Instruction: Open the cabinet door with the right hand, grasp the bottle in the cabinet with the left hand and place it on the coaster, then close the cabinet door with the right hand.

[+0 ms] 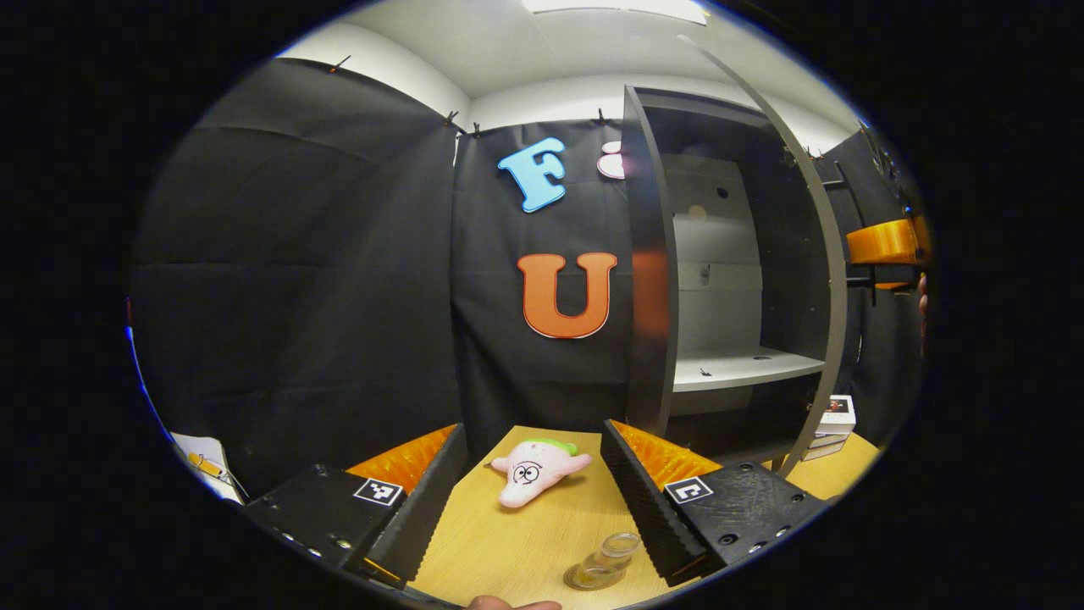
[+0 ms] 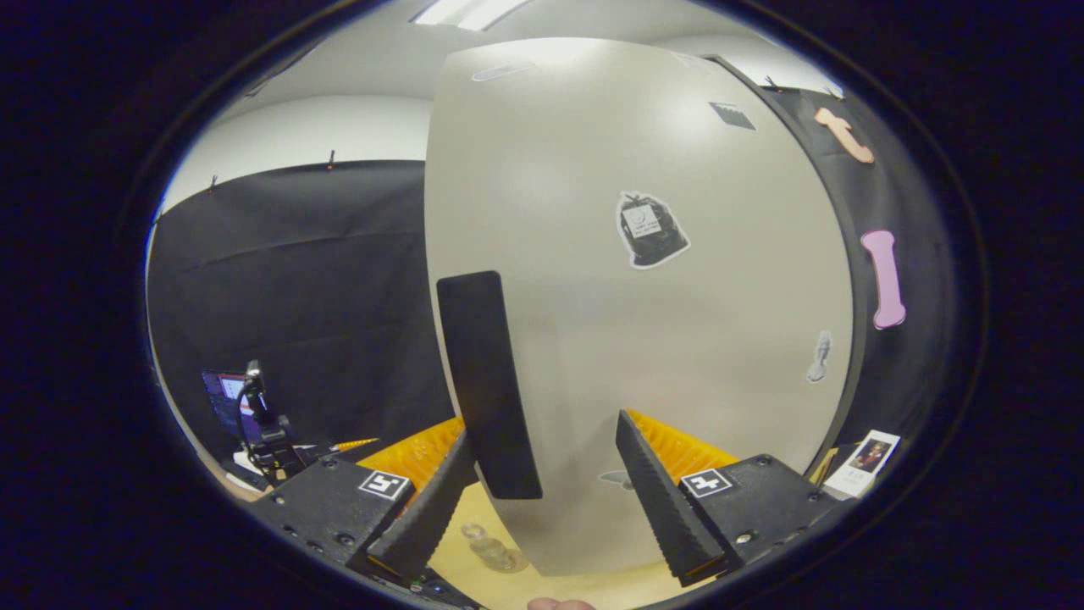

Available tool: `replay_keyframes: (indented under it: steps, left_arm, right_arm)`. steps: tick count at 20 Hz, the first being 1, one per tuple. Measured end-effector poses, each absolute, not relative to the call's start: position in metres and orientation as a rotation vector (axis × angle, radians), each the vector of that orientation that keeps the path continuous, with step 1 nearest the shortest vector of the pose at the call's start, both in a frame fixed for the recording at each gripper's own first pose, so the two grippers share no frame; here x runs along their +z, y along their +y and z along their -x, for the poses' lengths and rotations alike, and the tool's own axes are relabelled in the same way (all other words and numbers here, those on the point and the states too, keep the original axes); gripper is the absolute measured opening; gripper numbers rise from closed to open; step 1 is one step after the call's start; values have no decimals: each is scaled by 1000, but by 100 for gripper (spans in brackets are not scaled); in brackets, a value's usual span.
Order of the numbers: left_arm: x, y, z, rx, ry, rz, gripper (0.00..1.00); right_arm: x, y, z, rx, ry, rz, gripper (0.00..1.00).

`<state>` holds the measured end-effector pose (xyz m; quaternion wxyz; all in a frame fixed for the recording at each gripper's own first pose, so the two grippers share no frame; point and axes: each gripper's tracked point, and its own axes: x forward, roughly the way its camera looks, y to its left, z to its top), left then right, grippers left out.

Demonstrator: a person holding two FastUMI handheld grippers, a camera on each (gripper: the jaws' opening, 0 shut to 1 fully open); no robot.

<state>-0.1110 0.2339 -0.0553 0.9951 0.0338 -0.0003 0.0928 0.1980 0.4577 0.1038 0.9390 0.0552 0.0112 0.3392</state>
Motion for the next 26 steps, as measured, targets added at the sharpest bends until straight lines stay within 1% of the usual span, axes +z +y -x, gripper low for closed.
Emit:
replay_keyframes:
  steps: [4, 5, 6, 7, 8, 10, 12, 14, 15, 16, 17, 18, 19, 20, 21, 22, 23, 26]
  left_arm:
    - [-51, 228, 119, 200, 6, -104, 96]
    - [-49, 225, 118, 194, 2, -109, 96]
    - [-49, 221, 115, 186, 1, -118, 96]
    - [-51, 216, 111, 174, 8, -126, 96]
    - [-53, 210, 108, 157, 17, -134, 96]
    - [-46, 187, 100, 100, -2, -152, 96]
    - [-41, 157, 88, 15, -20, -188, 96]
    - [-40, 122, 80, -85, -31, -209, 96]
    - [-41, 104, 76, -134, -38, -203, 96]
    - [-40, 88, 71, -174, -44, -196, 96]
    - [-40, 76, 68, -197, -44, -194, 96]
    - [-39, 70, 64, -204, -42, -196, 96]
    - [-35, 67, 61, -193, -39, -198, 96]
    - [-35, 64, 60, -184, -22, -191, 96]
    - [-35, 59, 61, -179, -4, -173, 96]
    - [-35, 55, 62, -176, 6, -148, 96]
    - [-34, 50, 61, -189, 17, -119, 96]
    - [-38, 42, 59, -187, 60, -104, 96]
  right_arm:
    - [104, 454, -200, 718, 21, -104, 100]
    - [105, 448, -202, 704, 17, -106, 98]
    - [107, 441, -204, 678, 9, -114, 100]
    - [108, 433, -206, 643, 1, -119, 98]
    - [106, 426, -206, 600, -1, -121, 100]
    - [103, 404, -207, 500, -20, -126, 99]
    - [94, 382, -212, 352, -37, -113, 98]
    - [83, 348, -208, 175, -38, -94, 99]
    - [79, 337, -205, 117, -42, -94, 94]
    - [78, 329, -203, 68, -48, -110, 99]
    - [75, 319, -202, 13, -41, -127, 99]
    - [69, 310, -200, -46, -25, -147, 94]
    - [58, 301, -200, -112, 17, -178, 99]
    - [49, 302, -201, -117, 66, -204, 99]
    - [39, 312, -202, -90, 118, -239, 99]
    - [39, 321, -204, -56, 122, -267, 100]
    - [44, 322, -210, -51, 109, -278, 99]
    - [43, 300, -215, -146, 147, -253, 99]
